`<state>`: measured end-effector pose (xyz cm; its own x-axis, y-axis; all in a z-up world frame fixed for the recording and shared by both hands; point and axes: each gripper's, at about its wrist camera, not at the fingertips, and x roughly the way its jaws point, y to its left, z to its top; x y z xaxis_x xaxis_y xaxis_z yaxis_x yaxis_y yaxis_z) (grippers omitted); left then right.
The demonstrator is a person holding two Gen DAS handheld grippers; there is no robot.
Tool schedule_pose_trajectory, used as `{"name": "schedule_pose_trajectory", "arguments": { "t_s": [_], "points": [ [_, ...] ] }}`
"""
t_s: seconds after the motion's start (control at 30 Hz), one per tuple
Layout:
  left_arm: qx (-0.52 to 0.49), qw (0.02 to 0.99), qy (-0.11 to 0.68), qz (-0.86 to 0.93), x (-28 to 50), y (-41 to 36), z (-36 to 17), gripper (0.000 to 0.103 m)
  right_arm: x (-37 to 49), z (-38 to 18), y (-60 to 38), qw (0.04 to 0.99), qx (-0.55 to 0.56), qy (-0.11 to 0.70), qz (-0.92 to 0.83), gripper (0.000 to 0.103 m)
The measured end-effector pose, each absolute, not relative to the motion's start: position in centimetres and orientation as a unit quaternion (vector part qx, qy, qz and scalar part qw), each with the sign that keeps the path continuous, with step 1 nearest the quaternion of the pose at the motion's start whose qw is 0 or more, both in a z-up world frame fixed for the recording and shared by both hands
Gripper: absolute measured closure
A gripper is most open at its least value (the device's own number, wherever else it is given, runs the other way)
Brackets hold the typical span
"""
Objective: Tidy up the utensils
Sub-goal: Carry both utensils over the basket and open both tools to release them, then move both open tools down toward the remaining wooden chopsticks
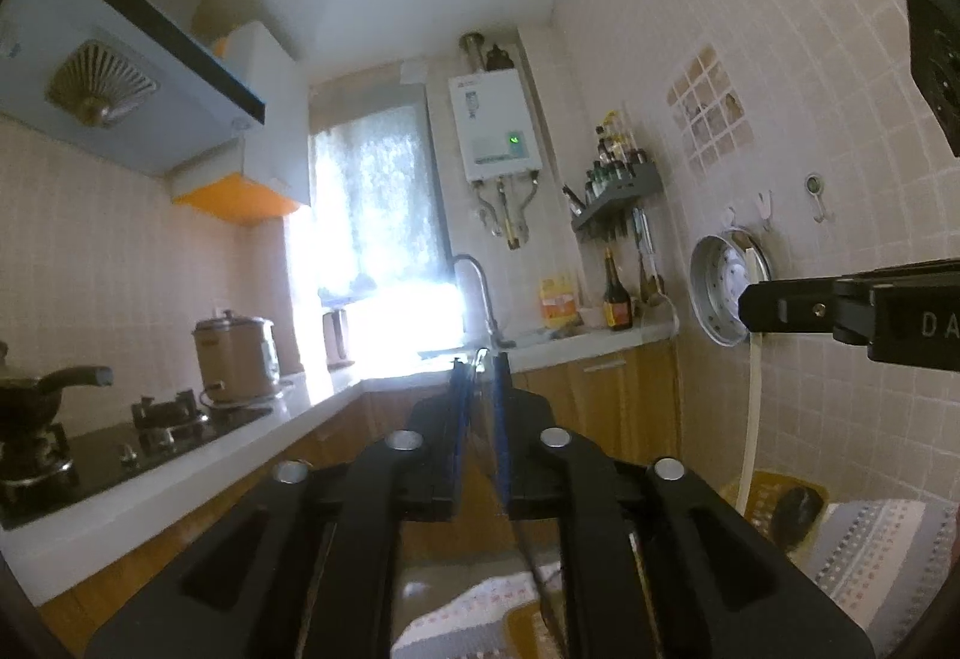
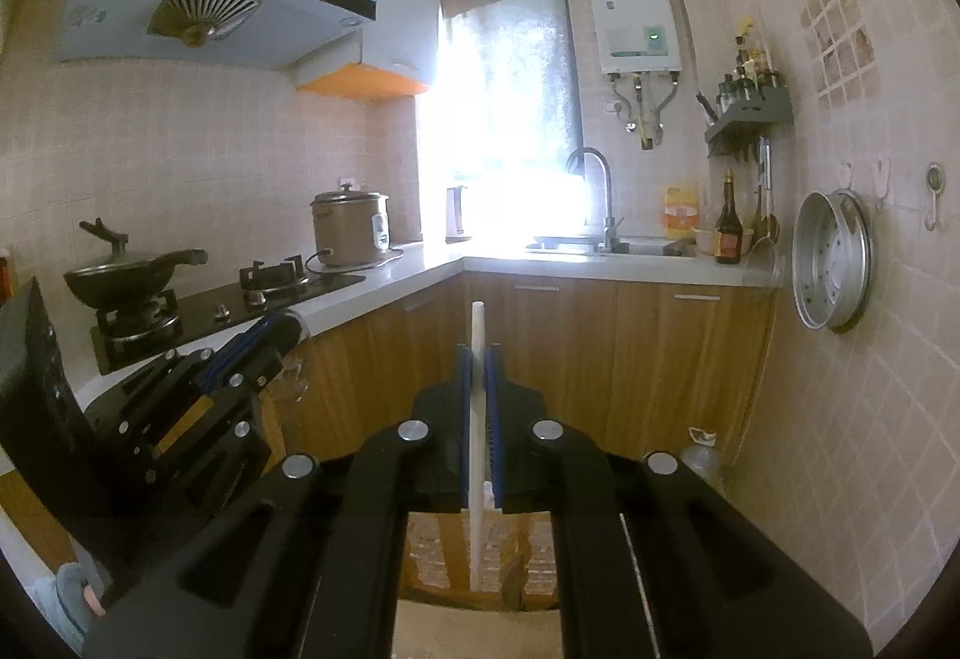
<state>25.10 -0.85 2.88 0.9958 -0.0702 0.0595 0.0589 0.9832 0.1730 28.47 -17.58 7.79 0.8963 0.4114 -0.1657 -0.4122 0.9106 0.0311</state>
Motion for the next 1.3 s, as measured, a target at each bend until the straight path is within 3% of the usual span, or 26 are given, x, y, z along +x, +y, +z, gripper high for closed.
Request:
{"name": "schedule_pose_trajectory", "arguments": {
  "t_s": [0.07,0.1,0.17,0.23,0.67,1.13,1.3],
  "points": [
    [0.072,0.996,-0.035,-0.033,24.2,-0.3,3.2,0.059,27.8,7.9,-17.7,0.973,-0.002,0.089,0.215,0.094],
    [0.061,0.997,-0.037,-0.039,23.6,0.1,3.7,0.058,27.5,8.0,-17.9,0.973,-0.001,0.088,0.215,0.091],
    [0.041,0.997,-0.033,-0.057,22.6,0.8,4.5,0.058,26.6,8.5,-18.5,0.974,0.007,0.084,0.211,0.067],
    [0.016,0.997,-0.034,-0.067,21.2,1.8,5.8,0.058,25.6,9.1,-19.1,0.972,0.019,0.079,0.222,0.057],
    [-0.008,0.996,-0.038,-0.076,12.0,2.9,10.0,0.053,17.6,12.8,-20.4,0.972,0.014,0.091,0.215,0.057],
    [0.008,0.998,0.059,-0.027,6.8,0.6,6.7,0.05,12.9,7.4,-22.5,0.966,-0.007,0.178,0.186,0.057],
    [0.01,0.995,0.095,-0.017,6.6,0.7,4.9,0.044,13.3,4.0,-23.2,0.956,-0.01,0.232,0.178,0.057]
  ]
}}
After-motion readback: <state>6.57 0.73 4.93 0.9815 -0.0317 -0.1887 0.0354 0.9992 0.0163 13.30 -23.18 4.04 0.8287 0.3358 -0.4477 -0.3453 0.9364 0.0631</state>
